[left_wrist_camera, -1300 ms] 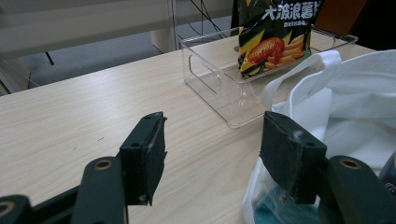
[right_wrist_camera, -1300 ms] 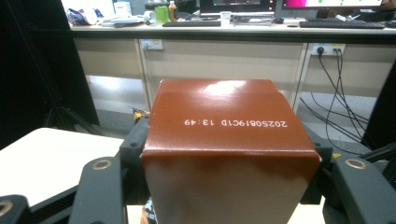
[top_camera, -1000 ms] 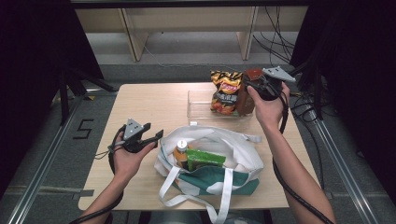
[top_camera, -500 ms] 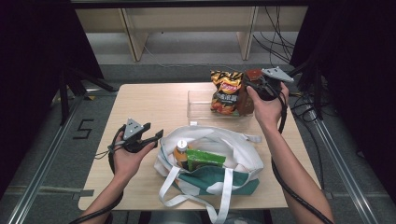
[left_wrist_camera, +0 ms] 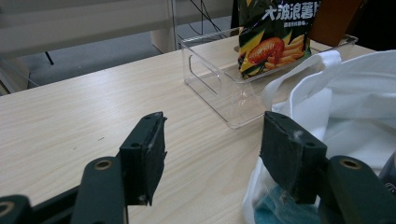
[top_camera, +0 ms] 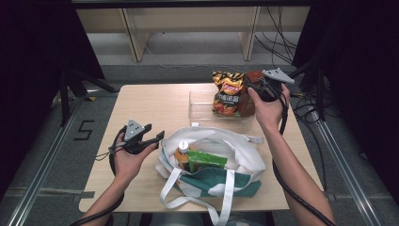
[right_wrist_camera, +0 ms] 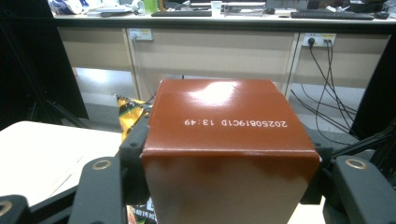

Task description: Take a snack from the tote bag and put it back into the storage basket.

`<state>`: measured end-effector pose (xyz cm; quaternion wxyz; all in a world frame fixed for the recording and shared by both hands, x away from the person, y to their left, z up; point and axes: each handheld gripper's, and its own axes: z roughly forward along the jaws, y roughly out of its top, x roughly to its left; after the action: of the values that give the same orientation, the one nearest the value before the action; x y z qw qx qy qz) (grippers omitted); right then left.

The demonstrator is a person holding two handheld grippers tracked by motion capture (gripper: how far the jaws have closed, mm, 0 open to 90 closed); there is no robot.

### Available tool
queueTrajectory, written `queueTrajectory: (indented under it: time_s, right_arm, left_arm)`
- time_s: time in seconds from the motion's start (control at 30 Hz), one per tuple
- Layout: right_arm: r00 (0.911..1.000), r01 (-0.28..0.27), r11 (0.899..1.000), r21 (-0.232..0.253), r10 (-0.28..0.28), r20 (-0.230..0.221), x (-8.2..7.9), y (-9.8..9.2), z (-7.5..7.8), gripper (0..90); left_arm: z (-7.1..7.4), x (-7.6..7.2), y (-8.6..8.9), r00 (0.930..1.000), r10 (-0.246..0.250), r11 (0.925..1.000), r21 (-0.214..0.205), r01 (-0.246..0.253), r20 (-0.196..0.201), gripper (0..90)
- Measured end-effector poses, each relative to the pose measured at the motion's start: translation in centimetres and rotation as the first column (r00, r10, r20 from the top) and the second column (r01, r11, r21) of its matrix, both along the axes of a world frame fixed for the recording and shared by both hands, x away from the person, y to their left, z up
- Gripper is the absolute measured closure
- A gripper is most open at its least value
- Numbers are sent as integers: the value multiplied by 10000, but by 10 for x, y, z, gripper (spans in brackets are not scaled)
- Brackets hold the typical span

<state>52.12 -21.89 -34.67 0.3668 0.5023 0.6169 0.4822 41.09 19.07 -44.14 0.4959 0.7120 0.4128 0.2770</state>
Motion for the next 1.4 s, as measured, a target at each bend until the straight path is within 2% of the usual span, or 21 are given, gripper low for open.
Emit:
queueTrajectory:
  time_s: [0.07, 0.13, 0.2, 0.37, 0.4, 0.57, 0.67, 0.73, 0.77, 0.9, 0.93, 1.0, 1.07, 1.2, 1.4]
  right_arm:
    - [9999, 115, 9997, 198, -112, -119, -1, 2, 0, 387]
    - [9999, 88, 10000, 41, -88, -87, 0, 1, -1, 387]
    - [9998, 61, 9999, 153, -57, -198, 1, 2, -2, 386]
    - [9996, 54, 10000, -50, -56, -293, 3, 2, -5, 385]
    - [9990, 86, 9999, 94, -82, -432, 2, 3, -5, 385]
    - [9989, -17, 9999, -112, 12, -459, 4, 1, -9, 385]
    - [9983, 13, 10000, 23, -12, -583, 4, 2, -8, 385]
    - [9990, -28, 10000, -53, 25, -455, 5, 1, -10, 384]
    - [9979, -1, 10000, 46, 4, -650, 5, 2, -9, 384]
    - [9974, 37, 10000, 55, -33, -726, 6, 1, -10, 384]
    - [9979, -92, 9999, -140, 83, -641, 8, 0, -10, 384]
    - [9975, -24, 10000, -16, 23, -701, 7, 1, -11, 384]
    - [9976, -130, 9998, -149, 119, -687, 9, 0, -13, 384]
    - [9958, -32, 10000, -26, 29, -918, 8, 1, -13, 384]
    - [9955, -75, 10000, -60, 69, -949, 9, 0, -15, 383]
  left_arm:
    - [0, 0, 0, 10000, -22, 10000, -48, 22, 24, 397]
    - [0, 0, 0, 10000, -20, 10000, -39, 20, 20, 397]
    - [0, 0, 0, 10000, 4, 10000, 7, -4, -4, 396]
    - [0, 0, 0, 10000, -4, 10000, 21, 4, -3, 397]
    - [0, 0, 0, 10000, -5, 10000, 9, 5, -3, 396]
    - [0, 0, 0, 10000, -19, 10000, -17, 19, 11, 396]
    - [0, 0, 0, 10000, 0, 10000, 13, 0, -7, 396]
    - [0, 0, 0, 10000, -14, 10000, 41, 14, -3, 396]
    - [0, 0, 0, 10000, -21, 10000, 29, 21, 0, 396]
    - [0, 0, 0, 10000, -9, 10000, 46, 9, -7, 396]
    - [0, 0, 0, 10000, -14, 10000, 46, 14, -5, 397]
    - [0, 0, 0, 10000, -39, 10000, -6, 39, 21, 396]
    - [0, 0, -1, 10000, -4, 10000, 23, 4, 6, 396]
    - [0, 0, -1, 10000, -12, 10000, 42, 12, -4, 397]
    - [0, 0, -1, 10000, -47, 10000, 23, 47, -9, 397]
